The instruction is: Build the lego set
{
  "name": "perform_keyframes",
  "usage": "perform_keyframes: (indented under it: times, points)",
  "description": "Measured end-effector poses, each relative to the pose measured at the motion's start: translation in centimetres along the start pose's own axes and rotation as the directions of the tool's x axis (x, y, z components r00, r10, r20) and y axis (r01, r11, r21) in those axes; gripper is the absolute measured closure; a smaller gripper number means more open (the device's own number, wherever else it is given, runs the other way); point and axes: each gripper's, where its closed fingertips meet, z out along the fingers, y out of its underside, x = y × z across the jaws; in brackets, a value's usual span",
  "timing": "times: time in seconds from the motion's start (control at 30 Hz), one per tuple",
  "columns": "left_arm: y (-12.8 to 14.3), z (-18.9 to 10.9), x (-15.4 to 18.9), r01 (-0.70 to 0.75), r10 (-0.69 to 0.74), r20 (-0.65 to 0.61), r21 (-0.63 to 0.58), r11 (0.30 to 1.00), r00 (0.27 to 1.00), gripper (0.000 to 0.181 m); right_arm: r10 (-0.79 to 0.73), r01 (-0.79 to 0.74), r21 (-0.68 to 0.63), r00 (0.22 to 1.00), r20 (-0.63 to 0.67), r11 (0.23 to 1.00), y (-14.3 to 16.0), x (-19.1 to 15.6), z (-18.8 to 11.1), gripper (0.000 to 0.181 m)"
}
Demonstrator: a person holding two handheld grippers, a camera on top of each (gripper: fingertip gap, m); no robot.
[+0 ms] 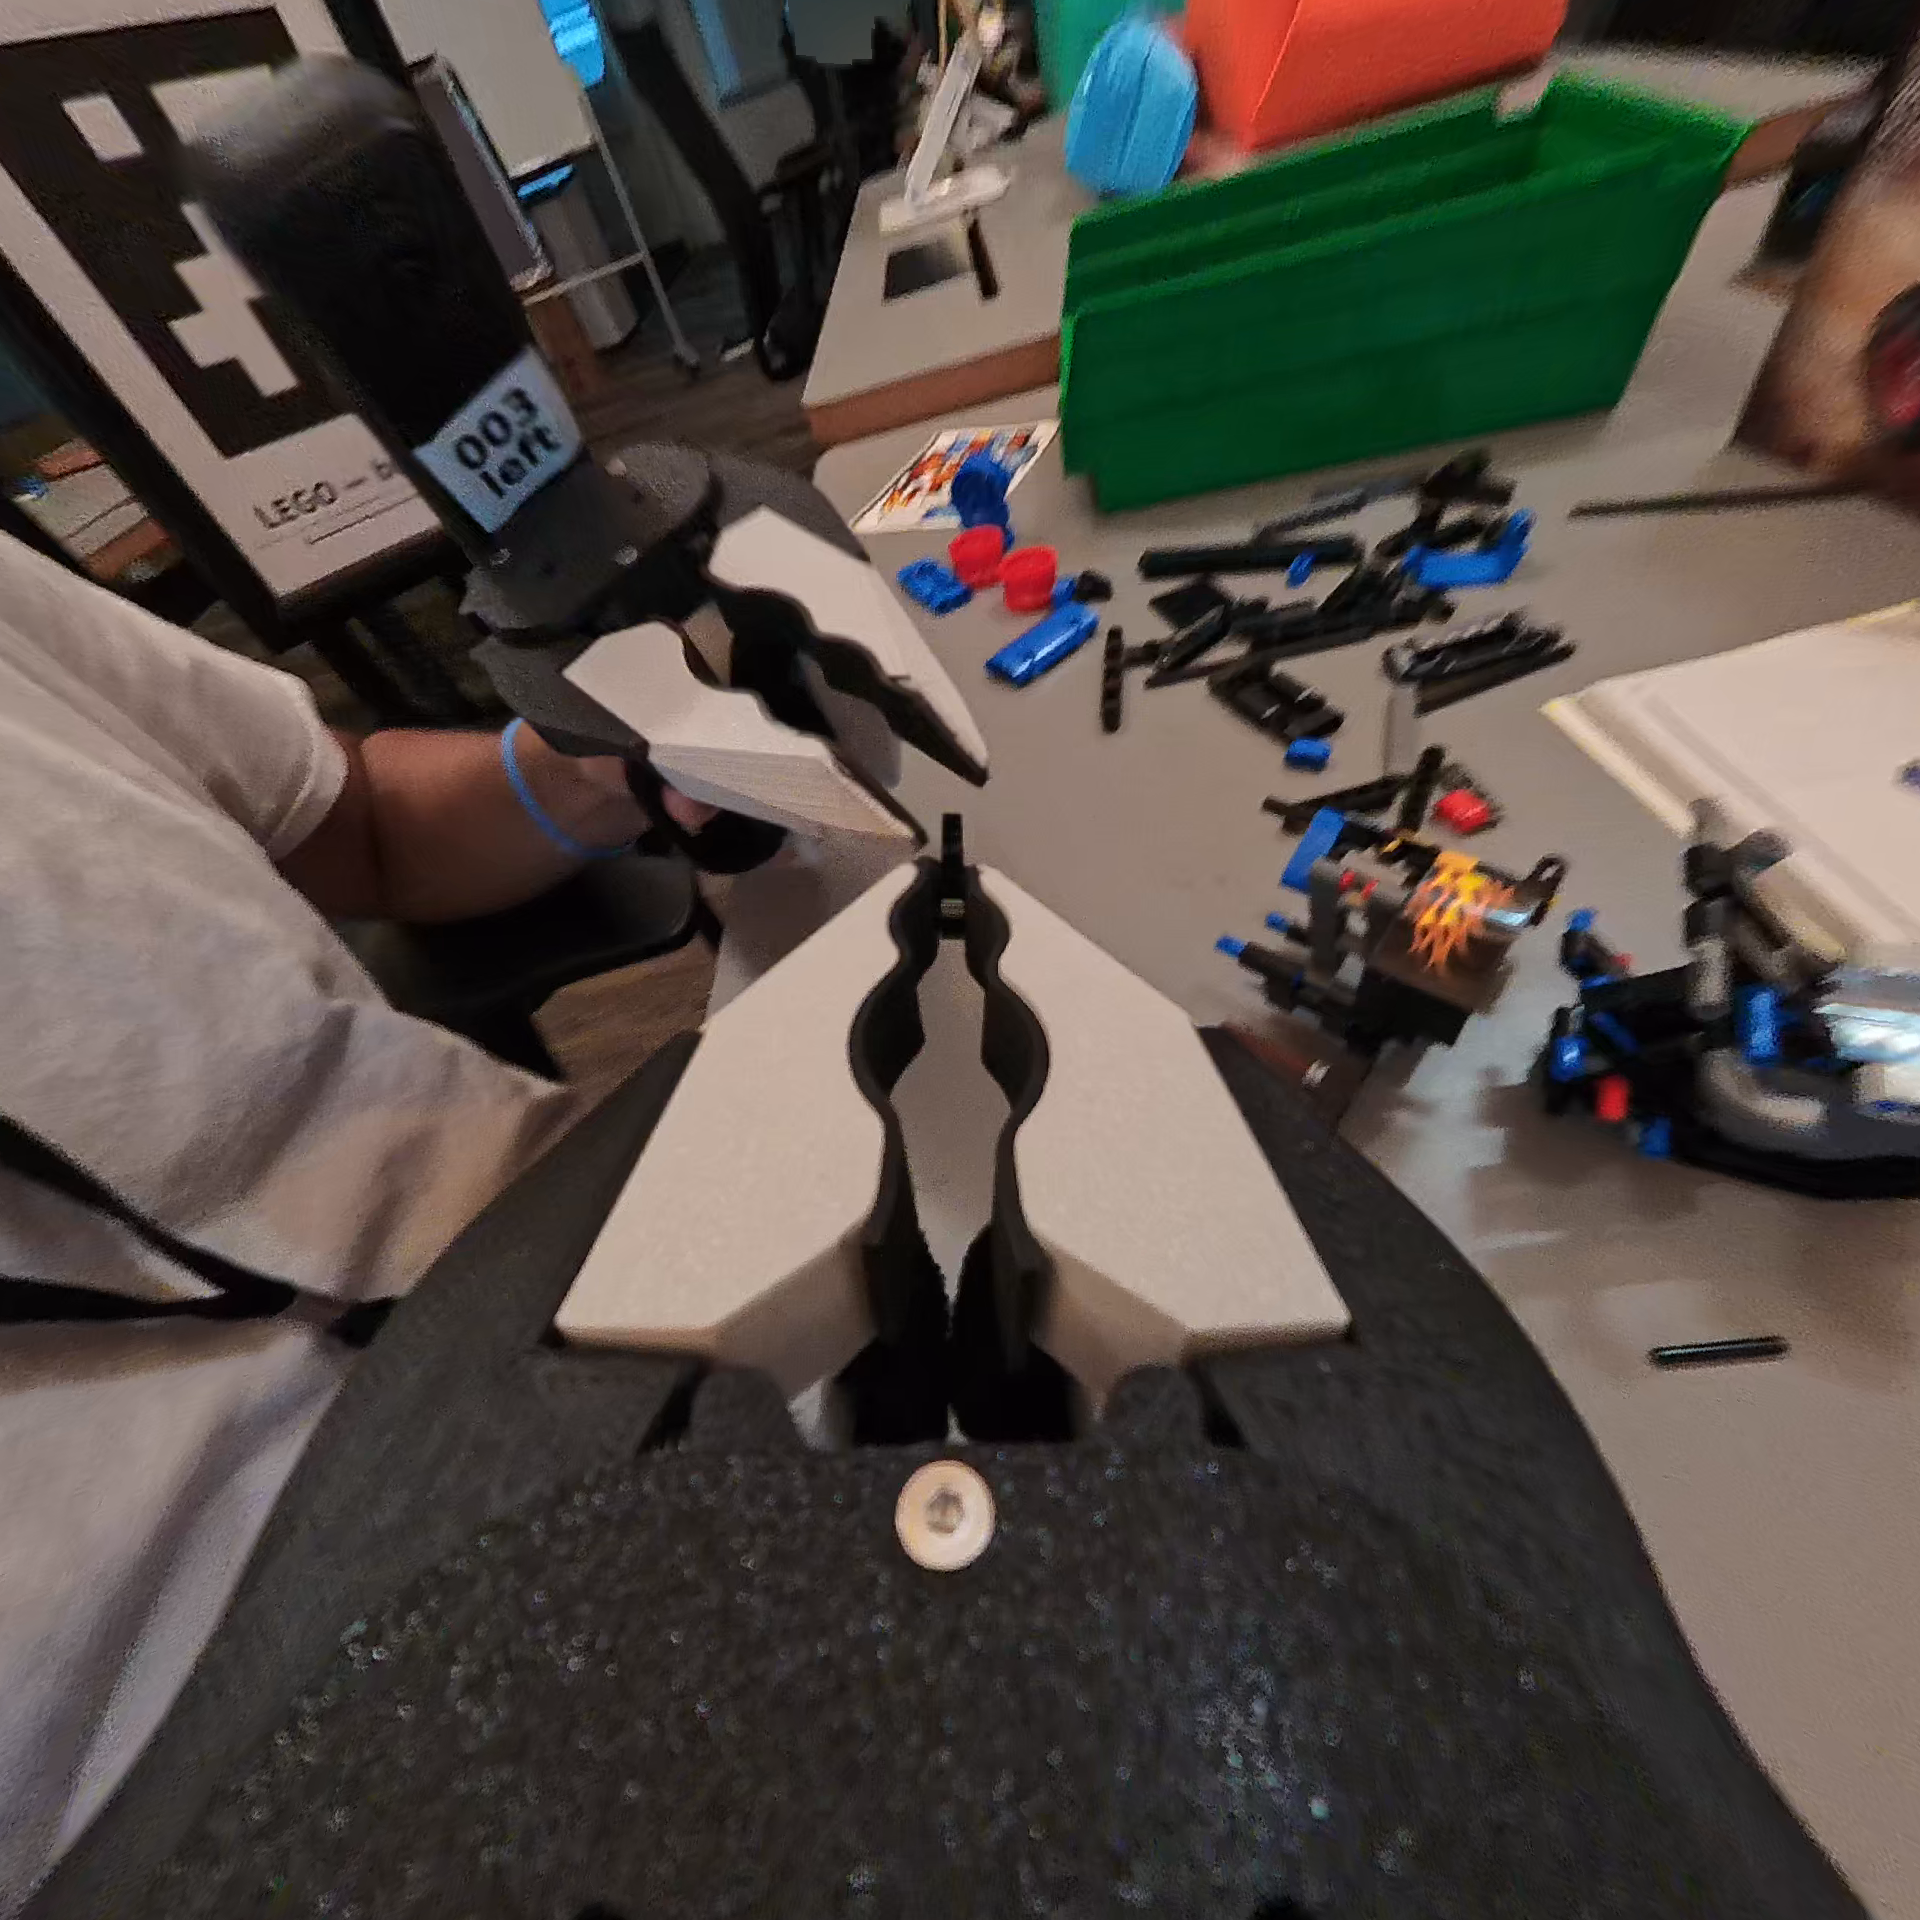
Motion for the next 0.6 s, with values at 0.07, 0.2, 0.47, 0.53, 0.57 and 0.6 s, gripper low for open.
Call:
perform_keyframes:
  times: [0.07, 0.2, 0.47, 0.53, 0.57, 0.6]
  points:
    - [-0.6, 0.1, 0.1, 0.210, -0.206, -0.073, 0.040, 0.977, 0.976, 0.165, -0.086, 0.090, 0.051, 0.993, -0.077, 0.995, -1.1, 0.3, -0.3, 0.179]
    - [-1.9, 0.3, 0.2, 0.589, -0.553, -0.258, 0.089, 0.803, 0.792, 0.159, -0.349, 0.377, 0.055, 0.896, -0.276, 0.925, -2.5, 0.2, -0.5, 0.178]
    - [-4.7, -0.9, 1.1, 0.834, -0.658, -0.557, 0.123, 0.538, 0.507, 0.159, -0.576, 0.683, -0.029, 0.590, -0.566, 0.729, -4.6, -0.8, -1.0, 0.179]
    - [-5.0, -1.3, 0.9, 0.830, -0.635, -0.573, 0.154, 0.536, 0.517, 0.162, -0.483, 0.629, 0.084, 0.668, -0.566, 0.773, -5.3, -1.2, -1.4, 0.178]
    - [-5.2, -1.5, 0.8, 0.833, -0.626, -0.587, 0.164, 0.529, 0.513, 0.164, -0.408, 0.556, 0.162, 0.749, -0.522, 0.815, -5.4, -1.4, -1.3, 0.178]
    - [-5.5, -1.8, 0.9, 0.838, -0.615, -0.607, 0.171, 0.519, 0.504, 0.164, -0.318, 0.466, 0.238, 0.823, -0.470, 0.852, -5.4, -1.4, -1.2, 0.178]
